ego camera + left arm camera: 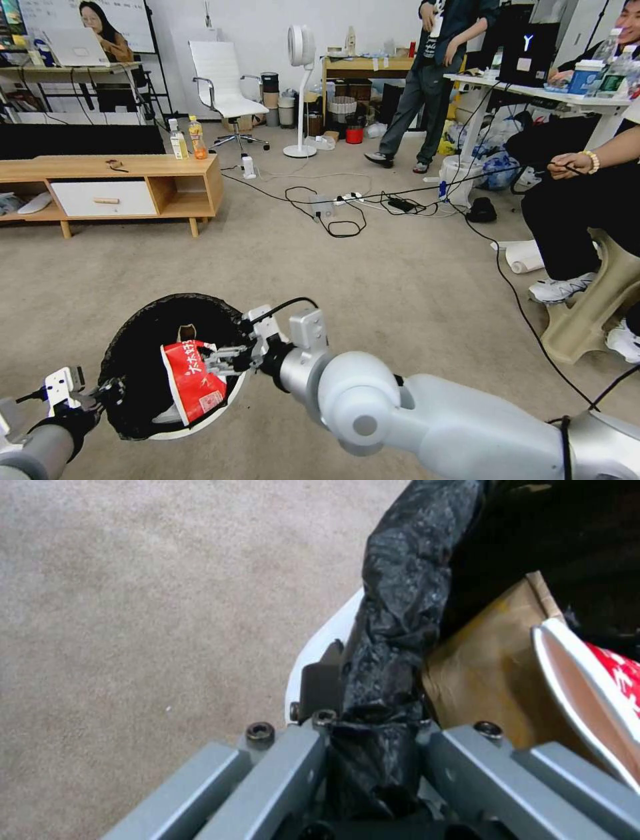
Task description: Pick up the trash bin and place the garbage on the floor into it.
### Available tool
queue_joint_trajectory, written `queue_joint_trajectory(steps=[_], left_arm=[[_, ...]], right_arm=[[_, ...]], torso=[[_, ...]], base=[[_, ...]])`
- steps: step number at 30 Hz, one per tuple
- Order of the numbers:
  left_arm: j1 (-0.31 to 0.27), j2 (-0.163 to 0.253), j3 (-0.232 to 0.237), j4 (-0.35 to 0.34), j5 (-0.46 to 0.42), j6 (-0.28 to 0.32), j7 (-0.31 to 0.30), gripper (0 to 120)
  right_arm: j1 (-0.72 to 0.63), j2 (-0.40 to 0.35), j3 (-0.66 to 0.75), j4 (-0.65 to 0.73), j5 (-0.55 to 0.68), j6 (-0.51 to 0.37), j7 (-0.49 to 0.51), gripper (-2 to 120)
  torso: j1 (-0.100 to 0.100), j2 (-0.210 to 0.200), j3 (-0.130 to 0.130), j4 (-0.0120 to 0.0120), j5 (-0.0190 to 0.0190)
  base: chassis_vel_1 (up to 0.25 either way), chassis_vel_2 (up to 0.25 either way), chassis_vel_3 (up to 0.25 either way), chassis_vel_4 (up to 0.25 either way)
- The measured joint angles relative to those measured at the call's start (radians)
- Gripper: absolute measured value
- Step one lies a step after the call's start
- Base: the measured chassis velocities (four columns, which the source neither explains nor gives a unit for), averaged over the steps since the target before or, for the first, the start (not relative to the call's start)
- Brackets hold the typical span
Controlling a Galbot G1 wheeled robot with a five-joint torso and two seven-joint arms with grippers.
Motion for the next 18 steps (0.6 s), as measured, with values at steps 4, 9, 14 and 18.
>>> queue_joint_trajectory(steps=[4, 9, 14, 18], left_arm=[[0.002, -0.001, 0.000, 0.002, 0.003, 0.000, 0.000, 1], [0.006, -0.003, -0.001, 0.004, 0.009, 0.000, 0.000, 1], [0.012, -0.003, -0.005, 0.005, 0.020, 0.000, 0.000, 1], [0.028, 0.002, -0.020, 0.004, 0.021, 0.000, -0.003, 1]], right_arm=[[-0.007, -0.015, 0.050, 0.030, 0.001, 0.001, -0.002, 99], [-0.021, -0.034, 0.112, 0.061, -0.001, 0.006, -0.012, 99], [-0.081, -0.077, 0.223, 0.091, -0.046, 0.049, -0.070, 99], [-0.162, -0.129, 0.338, 0.116, -0.146, 0.157, -0.166, 99]], torso=[[0.000, 0.000, 0.000, 0.0000, 0.0000], [0.000, 0.000, 0.000, 0.0001, -0.0001], [0.000, 0.000, 0.000, 0.0001, -0.0001], [0.000, 0.000, 0.000, -0.0003, 0.0001]], base=[[0.000, 0.000, 0.000, 0.000], [0.000, 0.000, 0.000, 0.000], [0.000, 0.000, 0.000, 0.000], [0.000, 0.000, 0.000, 0.000]])
